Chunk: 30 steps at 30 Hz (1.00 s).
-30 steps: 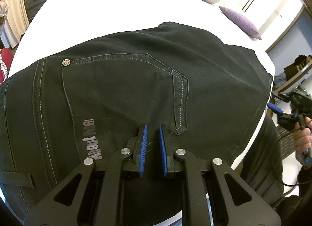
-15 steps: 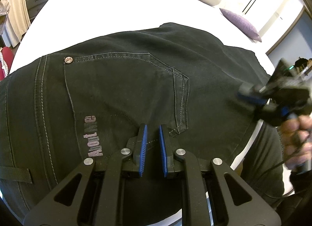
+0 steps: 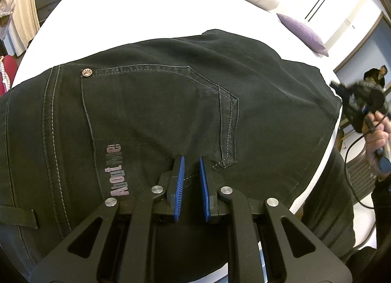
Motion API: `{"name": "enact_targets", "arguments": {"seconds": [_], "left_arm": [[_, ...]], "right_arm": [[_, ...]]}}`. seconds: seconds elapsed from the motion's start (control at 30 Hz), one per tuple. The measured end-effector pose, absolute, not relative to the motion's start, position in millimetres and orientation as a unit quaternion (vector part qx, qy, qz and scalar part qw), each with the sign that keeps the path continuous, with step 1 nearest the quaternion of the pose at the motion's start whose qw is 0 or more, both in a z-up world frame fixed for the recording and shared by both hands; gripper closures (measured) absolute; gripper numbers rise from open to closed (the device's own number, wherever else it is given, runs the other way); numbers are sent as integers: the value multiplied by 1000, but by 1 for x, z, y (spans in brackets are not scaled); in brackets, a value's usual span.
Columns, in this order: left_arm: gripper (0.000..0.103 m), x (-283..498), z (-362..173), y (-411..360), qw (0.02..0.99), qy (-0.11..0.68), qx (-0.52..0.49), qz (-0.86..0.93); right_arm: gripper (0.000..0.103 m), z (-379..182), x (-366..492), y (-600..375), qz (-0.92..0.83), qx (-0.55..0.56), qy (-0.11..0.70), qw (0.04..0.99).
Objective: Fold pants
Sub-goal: 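Lay the leg over the jeans near the left tool with the right tool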
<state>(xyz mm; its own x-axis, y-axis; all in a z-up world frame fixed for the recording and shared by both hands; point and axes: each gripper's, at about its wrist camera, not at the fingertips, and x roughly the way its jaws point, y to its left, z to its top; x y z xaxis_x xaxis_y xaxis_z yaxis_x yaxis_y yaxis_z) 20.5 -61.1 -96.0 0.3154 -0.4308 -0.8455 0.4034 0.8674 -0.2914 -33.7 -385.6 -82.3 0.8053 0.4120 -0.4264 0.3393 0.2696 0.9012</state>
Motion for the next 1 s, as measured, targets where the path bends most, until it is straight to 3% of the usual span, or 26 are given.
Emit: {"name": "enact_targets", "arguments": {"seconds": [0.23, 0.5, 0.8, 0.87, 1.0], "left_arm": [[91, 23, -94, -68, 808, 533, -4, -252], [91, 25, -95, -77, 807, 535, 4, -249], [90, 30, -97, -80, 806, 537, 4, -250], [91, 30, -98, -79, 807, 536, 3, -248], [91, 29, -98, -79, 808, 535, 6, -246]], "right_arm": [[102, -147, 37, -330, 83, 640, 401, 650], [103, -153, -3, -477, -33, 710, 254, 656], [101, -128, -49, -620, -178, 715, 168, 655], [99, -85, -41, -611, -203, 643, 187, 714], [99, -55, -14, -552, -94, 632, 217, 738]]}}
